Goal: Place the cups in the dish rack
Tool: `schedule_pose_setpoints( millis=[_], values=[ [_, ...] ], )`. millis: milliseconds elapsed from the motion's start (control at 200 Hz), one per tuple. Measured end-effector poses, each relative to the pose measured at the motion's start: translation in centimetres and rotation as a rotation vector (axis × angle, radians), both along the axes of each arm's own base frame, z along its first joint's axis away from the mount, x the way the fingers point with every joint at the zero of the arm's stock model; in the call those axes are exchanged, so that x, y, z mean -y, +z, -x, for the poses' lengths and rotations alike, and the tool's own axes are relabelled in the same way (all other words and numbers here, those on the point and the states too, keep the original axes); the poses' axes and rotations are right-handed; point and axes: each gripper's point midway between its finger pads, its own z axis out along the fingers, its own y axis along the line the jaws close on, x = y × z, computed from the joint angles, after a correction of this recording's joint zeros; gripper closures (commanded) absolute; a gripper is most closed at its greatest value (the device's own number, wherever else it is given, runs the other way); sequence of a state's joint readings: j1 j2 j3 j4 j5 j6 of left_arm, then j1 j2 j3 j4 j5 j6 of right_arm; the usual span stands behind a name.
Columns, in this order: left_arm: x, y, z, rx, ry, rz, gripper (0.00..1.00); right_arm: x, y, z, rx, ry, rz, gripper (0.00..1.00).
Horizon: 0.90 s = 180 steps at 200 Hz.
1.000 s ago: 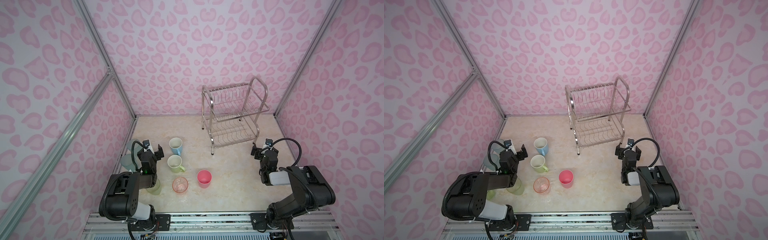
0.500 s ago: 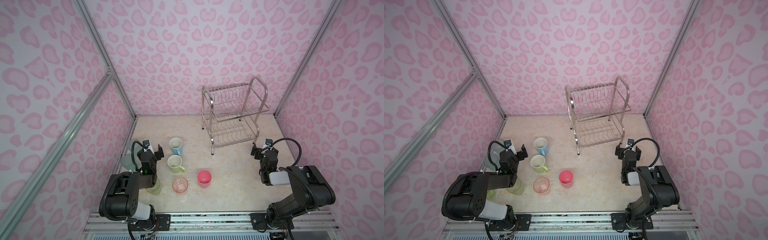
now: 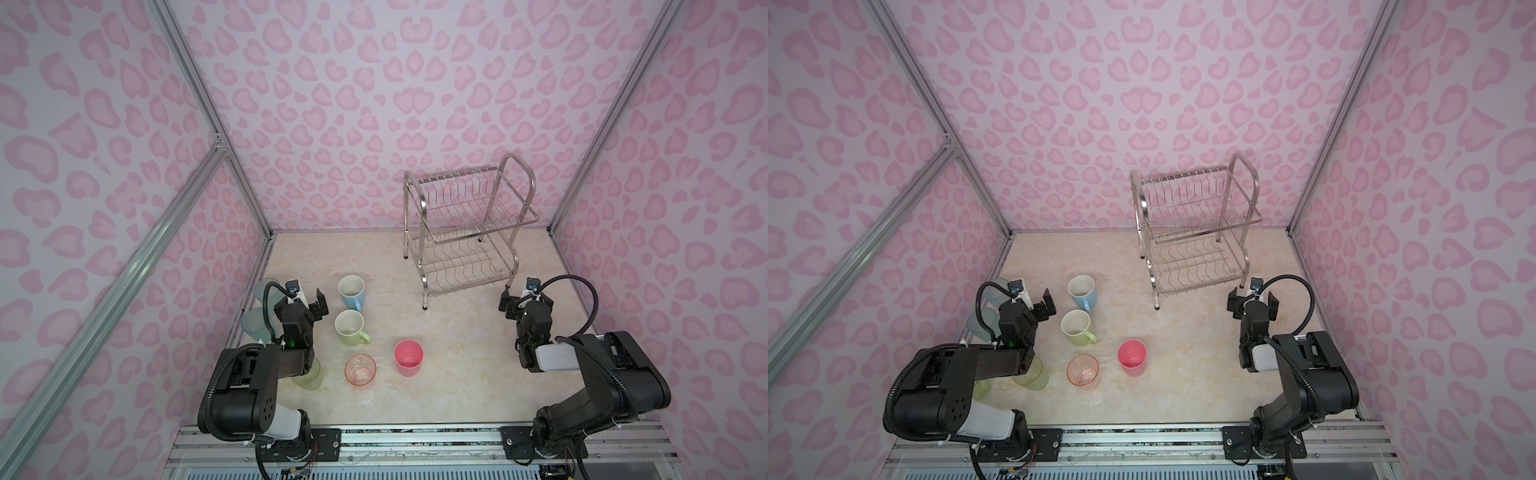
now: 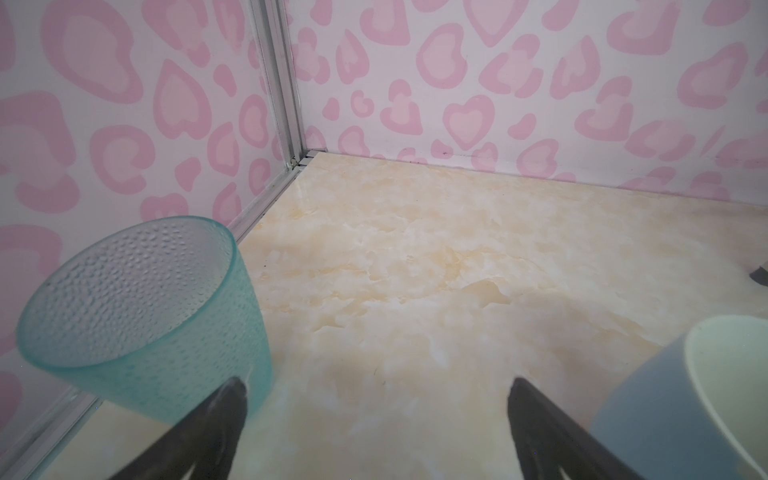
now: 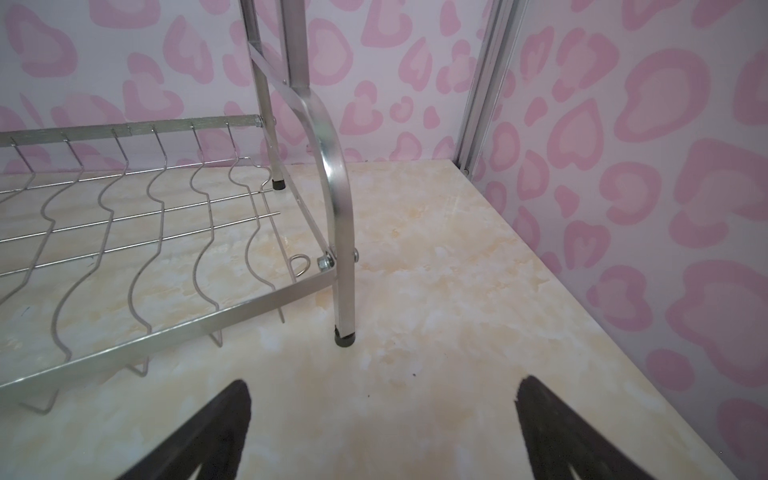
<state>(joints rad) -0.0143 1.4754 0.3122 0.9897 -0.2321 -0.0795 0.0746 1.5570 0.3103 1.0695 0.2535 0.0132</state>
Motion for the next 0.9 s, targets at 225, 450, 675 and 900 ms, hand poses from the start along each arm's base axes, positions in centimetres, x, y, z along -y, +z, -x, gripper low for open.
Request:
schedule_pose_setpoints(
  millis=[225,450,675,900],
  values=[
    [0.7,1.1,-0.2,0.017,-0.018,-0.010,0.01,0.3,1.0,0.2,0.022,-0.028,0.012,0.01],
    [0.6,1.9,-0.7,-0.005,0.001,-0.030,0.00,0.1,1.3,0.1,0.006,-0.041,0.034,0.01],
    [-0.2,3.7,-1.3,-0.027,0.065,-0.038,0.00,0.7,1.8,0.3,0.009,-0.077,0.042,0.01],
    [-1.1,6.8,-1.4,-0.010,0.136,-0.006,0.01,1.2,2.6,0.8,0.018,-0.113,0.039,0.01]
  ],
)
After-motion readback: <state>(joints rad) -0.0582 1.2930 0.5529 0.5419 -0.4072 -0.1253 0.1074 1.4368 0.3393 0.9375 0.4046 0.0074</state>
